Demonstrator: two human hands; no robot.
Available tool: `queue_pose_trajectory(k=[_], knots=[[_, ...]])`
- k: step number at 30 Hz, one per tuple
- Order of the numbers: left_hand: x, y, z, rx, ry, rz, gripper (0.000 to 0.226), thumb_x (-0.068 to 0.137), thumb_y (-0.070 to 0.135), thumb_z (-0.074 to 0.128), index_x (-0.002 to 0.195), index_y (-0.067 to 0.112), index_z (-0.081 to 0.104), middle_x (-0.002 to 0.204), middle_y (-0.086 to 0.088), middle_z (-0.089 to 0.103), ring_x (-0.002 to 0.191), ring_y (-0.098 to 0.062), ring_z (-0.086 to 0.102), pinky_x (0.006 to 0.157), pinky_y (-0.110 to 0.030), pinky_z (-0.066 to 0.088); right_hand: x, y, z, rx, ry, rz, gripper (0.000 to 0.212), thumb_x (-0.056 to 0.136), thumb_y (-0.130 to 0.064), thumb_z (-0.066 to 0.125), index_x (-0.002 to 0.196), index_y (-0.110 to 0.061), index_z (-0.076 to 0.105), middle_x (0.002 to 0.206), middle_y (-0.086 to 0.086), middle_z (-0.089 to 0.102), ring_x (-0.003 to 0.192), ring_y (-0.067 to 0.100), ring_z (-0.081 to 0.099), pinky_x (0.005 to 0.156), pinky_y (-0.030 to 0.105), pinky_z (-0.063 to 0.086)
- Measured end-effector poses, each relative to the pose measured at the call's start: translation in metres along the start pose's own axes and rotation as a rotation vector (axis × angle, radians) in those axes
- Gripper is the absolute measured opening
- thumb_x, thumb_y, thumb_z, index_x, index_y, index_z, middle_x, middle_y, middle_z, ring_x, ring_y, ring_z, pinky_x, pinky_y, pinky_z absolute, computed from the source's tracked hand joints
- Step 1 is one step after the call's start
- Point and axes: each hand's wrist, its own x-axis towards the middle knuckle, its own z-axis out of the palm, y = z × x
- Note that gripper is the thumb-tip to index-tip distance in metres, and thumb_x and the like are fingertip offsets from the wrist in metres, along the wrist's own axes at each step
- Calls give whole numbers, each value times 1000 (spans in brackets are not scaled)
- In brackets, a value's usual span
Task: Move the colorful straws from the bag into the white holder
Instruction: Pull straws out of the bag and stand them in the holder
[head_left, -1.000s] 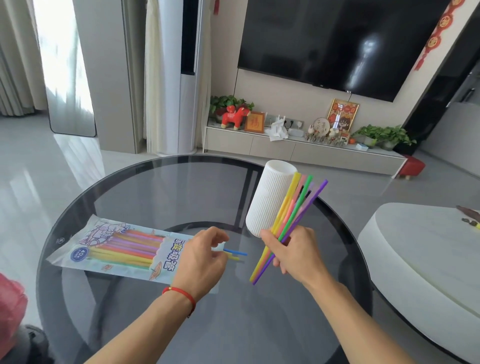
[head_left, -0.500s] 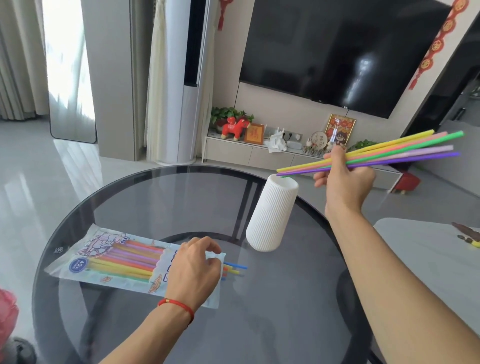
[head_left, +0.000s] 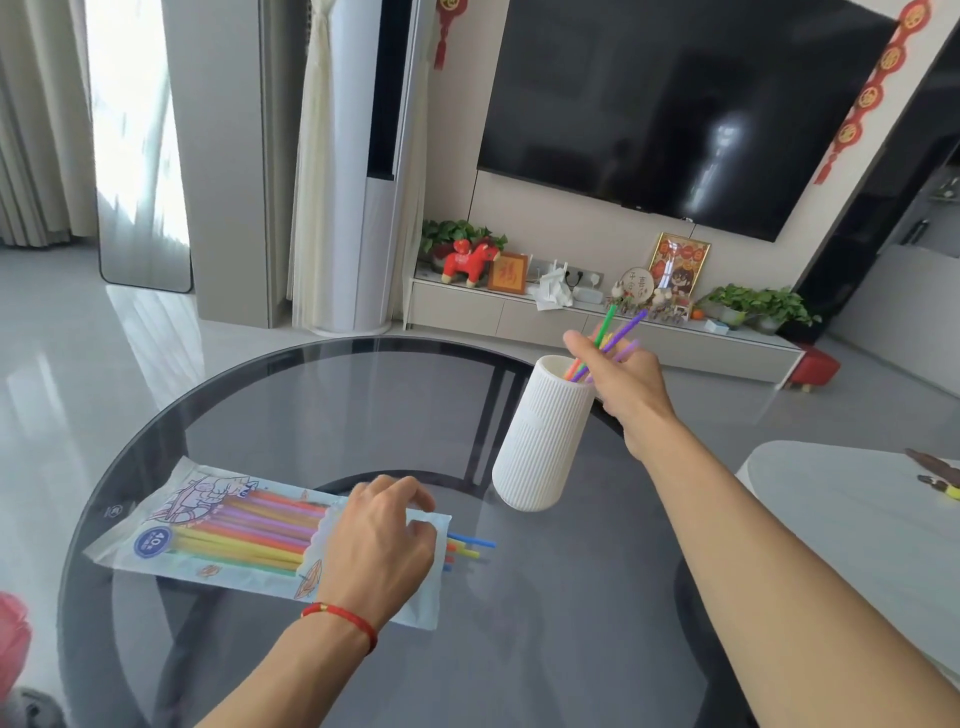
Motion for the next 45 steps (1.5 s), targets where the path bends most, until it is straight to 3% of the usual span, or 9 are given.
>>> queue_pose_trajectory(k=[5, 8, 11, 16, 20, 22, 26, 37, 45], knots=[[3, -15, -16, 202, -218, 216, 64, 72, 65, 51, 127, 33, 55, 132, 11, 54, 126, -16, 46, 101, -37, 47, -29, 4, -22, 142, 53, -117, 69, 84, -67, 65, 133, -18, 63, 121, -6, 65, 109, 9, 60, 94, 38, 47], [2, -37, -20, 450, -480, 288, 114, 58, 93, 42, 154, 36, 15, 164, 5, 16, 153, -20, 6, 125, -51, 12, -66, 24, -30, 306, 335, -274, 28, 85, -48, 52, 91, -26, 69, 85, -6, 67, 72, 12, 57, 68, 35, 46], [8, -53, -22, 592, -682, 328, 135, 49, 97, 49, 150, 41, -20, 167, 7, -8, 153, -19, -17, 121, -63, -9, -101, 66, -20, 204, 117, -258, 26, 86, -35, 51, 70, -20, 64, 64, -2, 59, 51, 14, 48, 48, 26, 38], [23, -45, -19, 582, -601, 370, 121, 53, 76, 60, 153, 36, 4, 144, 10, 35, 142, -16, 30, 122, -59, 4, -124, 122, 21, -205, -314, -94, 23, 101, -35, 55, 88, -29, 72, 88, -11, 72, 68, 1, 61, 69, 25, 47], [20, -42, -14, 590, -509, 441, 102, 52, 64, 57, 145, 35, 24, 122, 10, 41, 117, -17, 50, 115, -49, 26, -127, 126, 49, -386, -508, -72, 30, 105, -45, 46, 127, -35, 65, 123, -16, 61, 96, -1, 60, 79, 17, 43], [19, -38, -14, 564, -477, 471, 94, 54, 59, 54, 141, 35, 30, 117, 9, 42, 109, -18, 52, 103, -39, 39, -133, 122, 60, -266, -520, -48, 28, 107, -43, 46, 123, -32, 66, 118, -15, 65, 93, 0, 63, 81, 23, 47], [16, -31, -16, 503, -453, 491, 85, 57, 53, 53, 137, 35, 33, 110, 9, 40, 99, -17, 52, 83, -31, 43, -148, 124, 71, 68, -449, 24, 10, 104, -23, 63, 107, -18, 71, 85, 0, 77, 60, 12, 68, 51, 28, 55], [13, -36, -26, 496, -454, 440, 96, 61, 54, 55, 148, 36, 20, 116, 8, 39, 105, -17, 51, 94, -32, 42, -125, 127, 48, 425, -400, 321, 12, 92, -18, 81, 100, -9, 78, 87, 12, 80, 68, 22, 73, 62, 31, 62], [7, -32, -26, 511, -435, 458, 96, 63, 52, 57, 149, 46, 14, 116, 10, 38, 101, -17, 51, 96, -33, 40, -129, 125, 52, 322, -397, 188, 6, 89, -9, 82, 90, -15, 82, 75, 12, 80, 64, 19, 73, 64, 26, 61]])
